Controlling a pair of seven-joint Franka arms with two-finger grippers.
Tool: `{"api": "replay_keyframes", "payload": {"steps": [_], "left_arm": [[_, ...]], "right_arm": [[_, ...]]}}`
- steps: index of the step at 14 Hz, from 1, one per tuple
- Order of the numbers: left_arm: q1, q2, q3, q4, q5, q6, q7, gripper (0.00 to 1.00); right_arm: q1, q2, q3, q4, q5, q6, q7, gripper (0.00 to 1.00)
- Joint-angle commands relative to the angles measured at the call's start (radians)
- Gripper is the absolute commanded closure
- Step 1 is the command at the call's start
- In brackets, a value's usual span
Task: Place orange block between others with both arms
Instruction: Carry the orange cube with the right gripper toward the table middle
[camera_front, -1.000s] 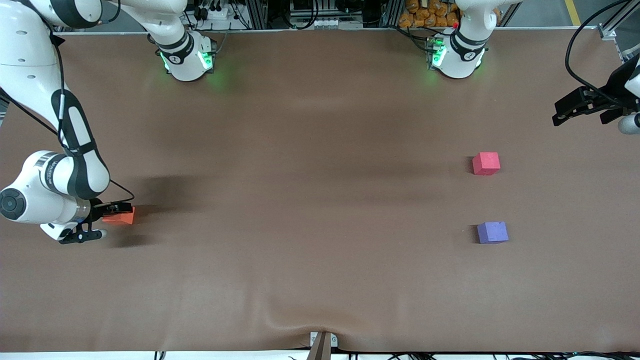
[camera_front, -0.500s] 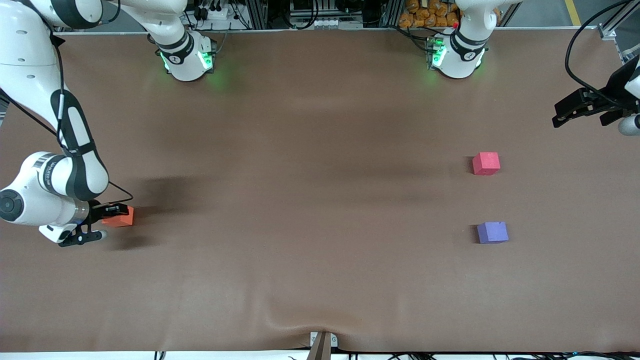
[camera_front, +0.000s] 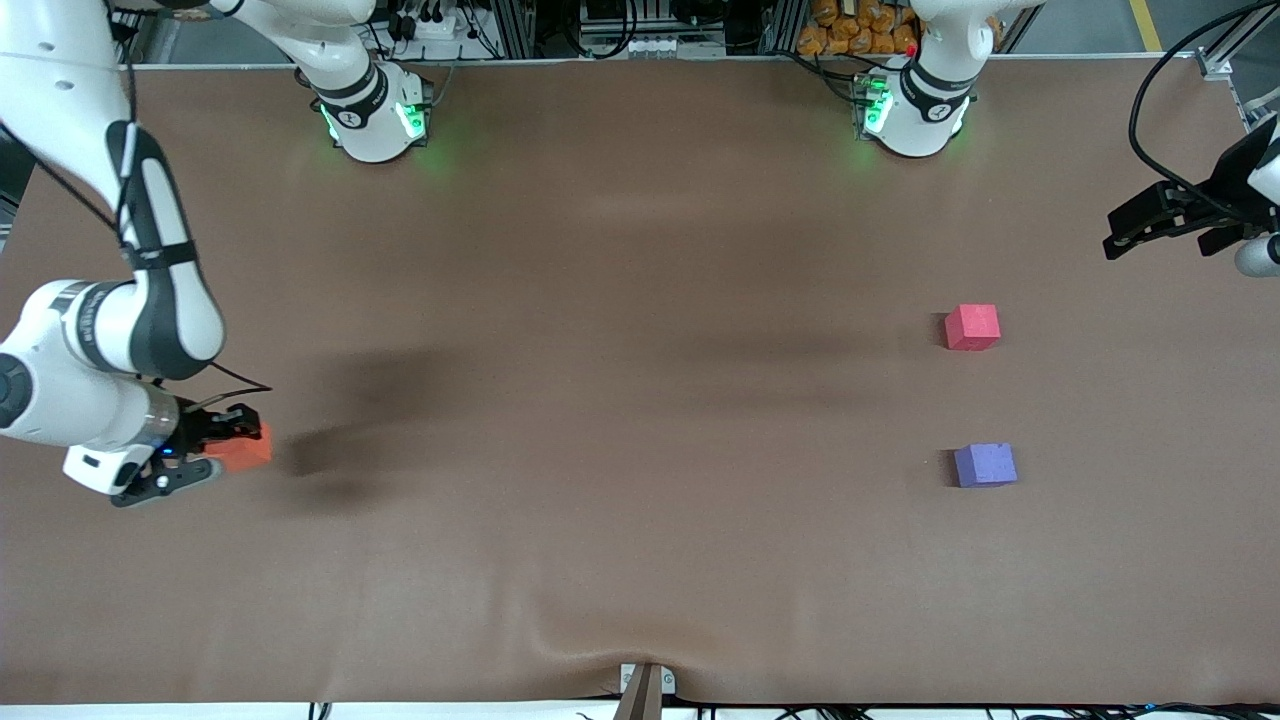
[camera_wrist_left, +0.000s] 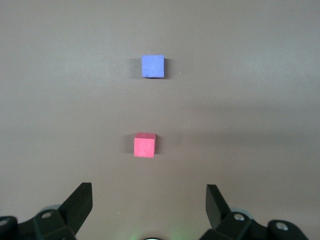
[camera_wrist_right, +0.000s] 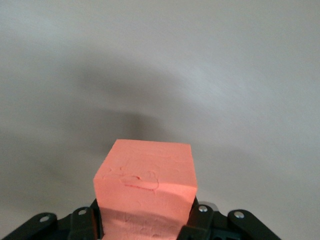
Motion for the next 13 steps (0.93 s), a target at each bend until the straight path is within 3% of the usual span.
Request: {"api": "replay_keyframes", "payload": {"steps": [1, 5, 8, 11, 13], "left_arm": [[0.002, 0.01, -0.003, 0.016, -0.005, 0.002, 0.008, 0.0], [0.002, 0.01, -0.001, 0.018, -0.005, 0.002, 0.008, 0.0], [0.004, 0.01, -0.003, 0.016, -0.005, 0.002, 0.008, 0.0], [0.002, 0.01, -0.001, 0.016, -0.005, 0.002, 0.008, 0.0], [-0.001, 0.012, -0.001, 0.018, -0.005, 0.002, 0.008, 0.0]], "right_arm": [[0.121, -0.003, 0.0, 0.014, -0.001, -0.005, -0.011, 1.0], [0.333, 0.029, 0.004, 0.057, 0.106, 0.006, 0.082, 1.0], [0.419, 0.063, 0.006, 0.065, 0.115, 0.009, 0.242, 1.0], [0.503, 0.112, 0.006, 0.09, 0.201, 0.017, 0.36, 1.0], [0.56, 0.143, 0.004, 0.116, 0.21, 0.021, 0.472, 1.0]]}}
